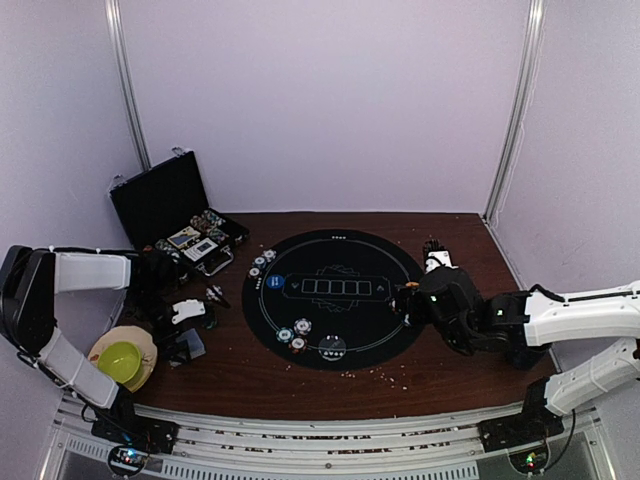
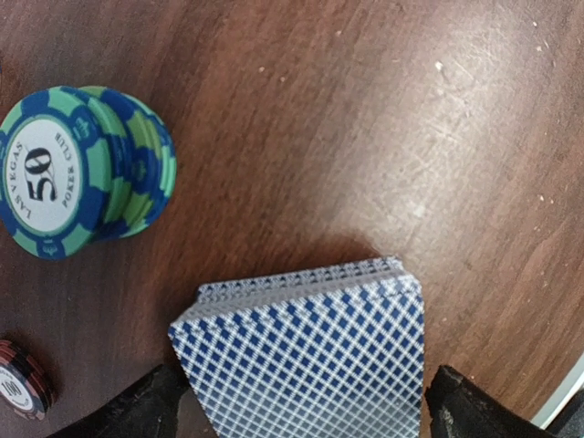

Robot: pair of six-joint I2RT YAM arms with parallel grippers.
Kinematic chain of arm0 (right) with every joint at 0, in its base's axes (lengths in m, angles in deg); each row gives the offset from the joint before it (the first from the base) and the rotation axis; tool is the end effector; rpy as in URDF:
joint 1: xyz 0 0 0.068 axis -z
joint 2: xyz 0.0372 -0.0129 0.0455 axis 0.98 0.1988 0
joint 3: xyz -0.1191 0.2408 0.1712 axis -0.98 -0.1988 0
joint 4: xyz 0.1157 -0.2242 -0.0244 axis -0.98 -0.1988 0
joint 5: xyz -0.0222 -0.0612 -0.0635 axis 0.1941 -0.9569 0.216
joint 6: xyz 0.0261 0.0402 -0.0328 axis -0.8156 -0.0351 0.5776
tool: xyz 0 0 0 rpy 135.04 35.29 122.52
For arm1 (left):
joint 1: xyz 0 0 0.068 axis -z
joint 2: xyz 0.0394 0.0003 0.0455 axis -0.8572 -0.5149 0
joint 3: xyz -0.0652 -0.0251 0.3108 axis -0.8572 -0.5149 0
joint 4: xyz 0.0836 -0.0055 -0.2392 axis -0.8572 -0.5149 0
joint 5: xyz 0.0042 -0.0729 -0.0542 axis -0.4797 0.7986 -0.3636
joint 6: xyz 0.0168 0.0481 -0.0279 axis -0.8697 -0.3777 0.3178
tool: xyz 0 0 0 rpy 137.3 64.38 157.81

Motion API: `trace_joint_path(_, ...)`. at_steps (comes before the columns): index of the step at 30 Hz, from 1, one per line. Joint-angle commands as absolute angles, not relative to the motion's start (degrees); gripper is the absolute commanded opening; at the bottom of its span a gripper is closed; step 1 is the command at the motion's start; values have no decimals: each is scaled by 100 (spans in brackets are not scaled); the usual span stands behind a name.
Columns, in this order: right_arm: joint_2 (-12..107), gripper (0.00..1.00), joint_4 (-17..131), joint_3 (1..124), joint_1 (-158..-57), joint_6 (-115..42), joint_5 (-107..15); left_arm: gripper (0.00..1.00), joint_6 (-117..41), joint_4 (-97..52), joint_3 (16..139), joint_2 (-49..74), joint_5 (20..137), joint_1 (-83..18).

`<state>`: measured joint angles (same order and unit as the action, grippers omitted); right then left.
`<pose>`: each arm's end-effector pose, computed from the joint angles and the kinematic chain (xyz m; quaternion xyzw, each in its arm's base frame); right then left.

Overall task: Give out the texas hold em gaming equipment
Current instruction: Pick up the poker card from the face-down deck piles.

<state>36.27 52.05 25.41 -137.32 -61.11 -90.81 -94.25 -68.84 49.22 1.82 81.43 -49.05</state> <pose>0.1418 0.1855 0.2720 -0.0609 0.8560 0.1028 0.5030 0.2165 -0.0463 0.1959 0.4602 0.8817 -0.0854 0.0588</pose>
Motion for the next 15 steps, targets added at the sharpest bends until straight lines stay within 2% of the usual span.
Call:
trace_joint_path(1,3656,100,5253,2501,-13761,-6077,-9143,98,-9244,-6533,4576,133,8011,-4935)
trace_joint_path(15,3652,100,5252,2503,-13762,-6069,-9161,98,-8992,-6118,4015,204,7600,-4657)
